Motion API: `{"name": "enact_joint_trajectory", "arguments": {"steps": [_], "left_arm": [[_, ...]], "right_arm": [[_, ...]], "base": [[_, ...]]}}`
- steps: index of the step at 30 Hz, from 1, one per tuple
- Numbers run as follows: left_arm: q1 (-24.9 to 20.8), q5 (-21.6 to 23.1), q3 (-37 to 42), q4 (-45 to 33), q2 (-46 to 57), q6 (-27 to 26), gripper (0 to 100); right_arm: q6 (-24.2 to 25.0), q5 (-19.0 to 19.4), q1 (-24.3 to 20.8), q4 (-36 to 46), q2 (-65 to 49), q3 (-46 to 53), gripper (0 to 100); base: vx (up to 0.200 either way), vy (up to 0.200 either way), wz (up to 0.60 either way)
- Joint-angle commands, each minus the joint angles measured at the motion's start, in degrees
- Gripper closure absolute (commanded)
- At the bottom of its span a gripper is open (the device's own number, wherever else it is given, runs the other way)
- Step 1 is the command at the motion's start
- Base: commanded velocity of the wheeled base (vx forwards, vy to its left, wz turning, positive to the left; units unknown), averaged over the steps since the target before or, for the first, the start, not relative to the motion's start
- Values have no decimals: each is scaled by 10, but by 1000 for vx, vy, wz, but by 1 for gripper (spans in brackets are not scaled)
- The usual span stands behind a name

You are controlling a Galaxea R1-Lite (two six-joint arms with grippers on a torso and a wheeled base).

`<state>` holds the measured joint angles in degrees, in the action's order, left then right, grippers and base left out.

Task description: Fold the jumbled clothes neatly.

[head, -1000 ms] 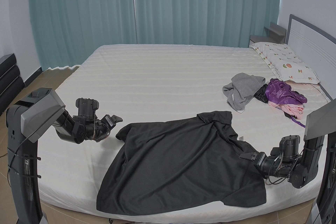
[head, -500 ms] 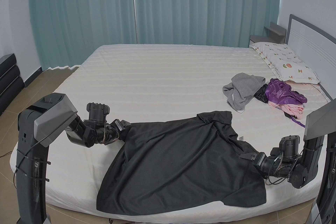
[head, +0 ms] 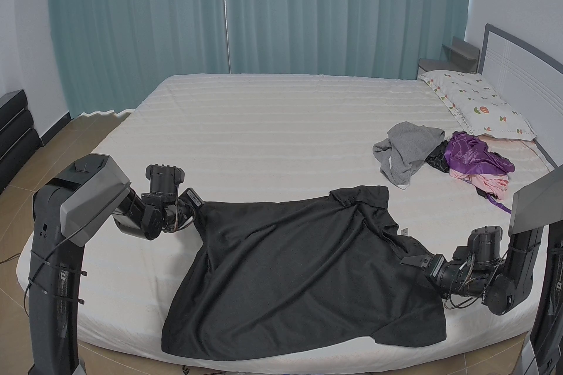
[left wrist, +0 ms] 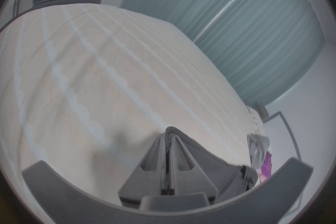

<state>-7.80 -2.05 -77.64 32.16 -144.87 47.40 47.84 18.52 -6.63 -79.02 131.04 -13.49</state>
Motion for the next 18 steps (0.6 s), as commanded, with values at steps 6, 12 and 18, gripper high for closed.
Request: {"name": "enact_joint_trajectory", "arguments": {"steps": [6, 12, 18], "left_arm": [[24, -16, -57, 6, 9, 9, 100], [23, -36, -110, 0, 6, -33, 100], [24, -38, -140, -4, 3, -37, 100]], "right_arm": [[-3, -21, -4, 4, -11, -64, 0], [-6, -61, -13, 60, 4, -195, 0], [-6, -71, -15, 230, 37, -385, 0]], "base": [[0, 0, 0], [0, 0, 0], [0, 0, 0]]}}
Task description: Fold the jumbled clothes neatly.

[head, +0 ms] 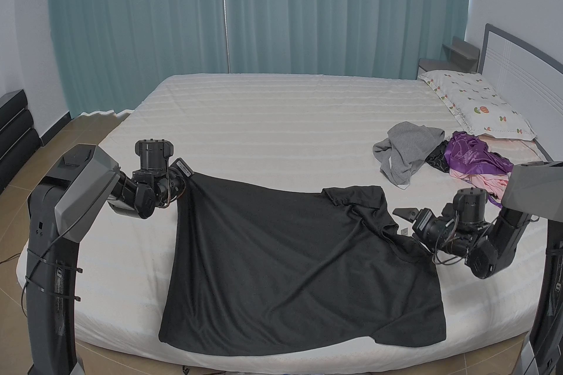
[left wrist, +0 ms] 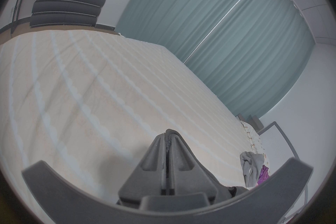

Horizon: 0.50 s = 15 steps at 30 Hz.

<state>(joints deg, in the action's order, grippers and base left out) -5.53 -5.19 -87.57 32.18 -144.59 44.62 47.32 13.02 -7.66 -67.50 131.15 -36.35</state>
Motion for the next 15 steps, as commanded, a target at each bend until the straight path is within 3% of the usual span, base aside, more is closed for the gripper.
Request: {"name": "enact_joint_trajectory", "arguments": {"steps": [1, 6, 15], "left_arm": [[1, -6, -44, -5, -1, -9, 100], [1, -7, -47, -6, 4, -17, 100], [-1, -8, -40, -6, 2, -22, 100]], "right_arm": [[-1, -23, -10, 134, 47, -182, 0], [-28, -55, -14, 209, 128, -323, 0], [-36, -71, -12, 285, 238, -487, 0]], "base": [[0, 0, 0], [0, 0, 0], [0, 0, 0]]}}
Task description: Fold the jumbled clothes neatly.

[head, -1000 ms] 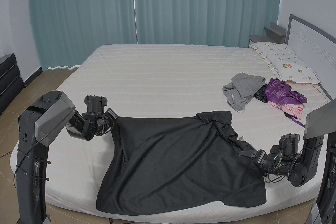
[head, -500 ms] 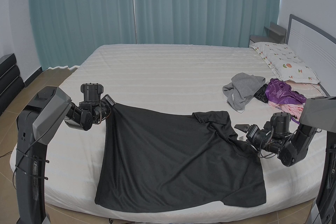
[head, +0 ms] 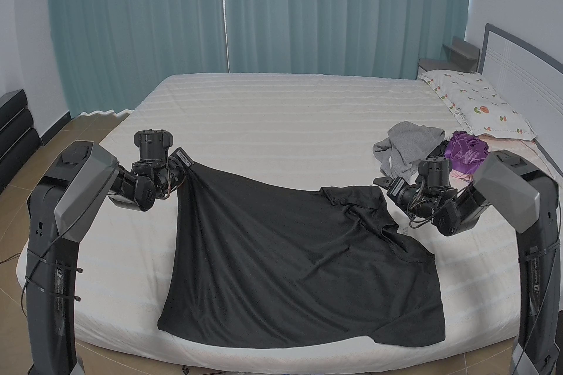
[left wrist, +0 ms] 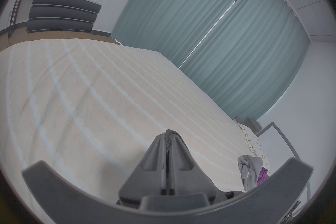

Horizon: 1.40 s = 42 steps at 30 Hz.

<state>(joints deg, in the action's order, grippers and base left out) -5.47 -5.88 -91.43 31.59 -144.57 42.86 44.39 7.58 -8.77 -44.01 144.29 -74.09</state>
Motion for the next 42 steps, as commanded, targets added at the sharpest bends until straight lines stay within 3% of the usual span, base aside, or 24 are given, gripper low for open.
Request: {"name": "enact_joint_trajectory", "arguments": {"steps": [1, 6, 12, 13, 26, 28, 31, 42], "left_arm": [[-2, -2, -1, 0, 2, -4, 100], [-2, -9, 0, 0, 2, -4, 100], [-5, -13, 2, 0, 1, -3, 100], [-5, -13, 2, 0, 1, -3, 100], [-3, -13, -2, 0, -5, -4, 100], [-2, -13, -9, 1, -14, -4, 100], [-2, -14, -17, 5, -23, -4, 100], [0, -39, -78, 6, -74, 0, 100]], "right_arm": [[-7, -19, 0, 57, 115, -127, 0], [-4, -38, 3, 81, 129, -178, 0], [48, -40, -1, 121, 135, -207, 0], [52, -41, -2, 125, 137, -211, 100], [63, -64, 6, 124, 137, -257, 100], [69, -100, 9, 118, 134, -301, 100], [69, -116, 9, 102, 137, -330, 100], [50, -137, 9, 40, 155, -355, 100]], "base": [[0, 0, 0], [0, 0, 0], [0, 0, 0], [0, 0, 0], [0, 0, 0], [0, 0, 0], [0, 0, 0], [0, 0, 0]]}}
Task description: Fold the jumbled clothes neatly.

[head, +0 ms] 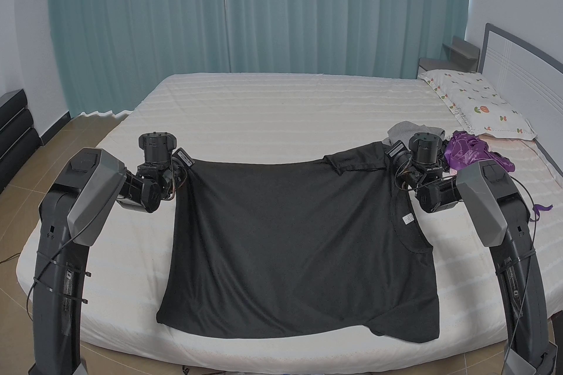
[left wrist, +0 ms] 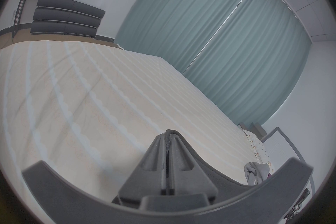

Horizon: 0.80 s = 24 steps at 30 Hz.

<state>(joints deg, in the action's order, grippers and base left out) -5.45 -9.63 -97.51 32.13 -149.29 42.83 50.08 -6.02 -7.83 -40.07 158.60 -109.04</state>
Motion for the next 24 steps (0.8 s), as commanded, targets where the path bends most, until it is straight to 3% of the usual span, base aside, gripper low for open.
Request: {"name": "enact_joint_trajectory", "arguments": {"steps": [1, 10, 11, 12, 13, 22, 24], "left_arm": [[0, -1, -18, 1, -29, 1, 100], [-3, -1, -37, -1, -50, 2, 100], [-3, -1, -37, -1, -50, 2, 0], [-4, -1, -37, -2, -53, 2, 0], [-4, -1, -36, -3, -57, 2, 0], [-5, -2, -15, -4, -50, 2, 0], [-1, -1, 28, -3, -21, 1, 0]], "right_arm": [[-10, -1, 0, 1, 17, -6, 100], [-42, -2, 0, 6, 60, -28, 100], [-42, -1, 0, 6, 60, -28, 100], [-42, -1, -1, 7, 61, -25, 100], [-42, -1, -1, 7, 61, -21, 0], [-42, 7, 4, 1, 28, 35, 0], [-34, 14, 11, -4, -17, 90, 0]], "base": [[0, 0, 0], [0, 0, 0], [0, 0, 0], [0, 0, 0], [0, 0, 0], [0, 0, 0], [0, 0, 0]]}}
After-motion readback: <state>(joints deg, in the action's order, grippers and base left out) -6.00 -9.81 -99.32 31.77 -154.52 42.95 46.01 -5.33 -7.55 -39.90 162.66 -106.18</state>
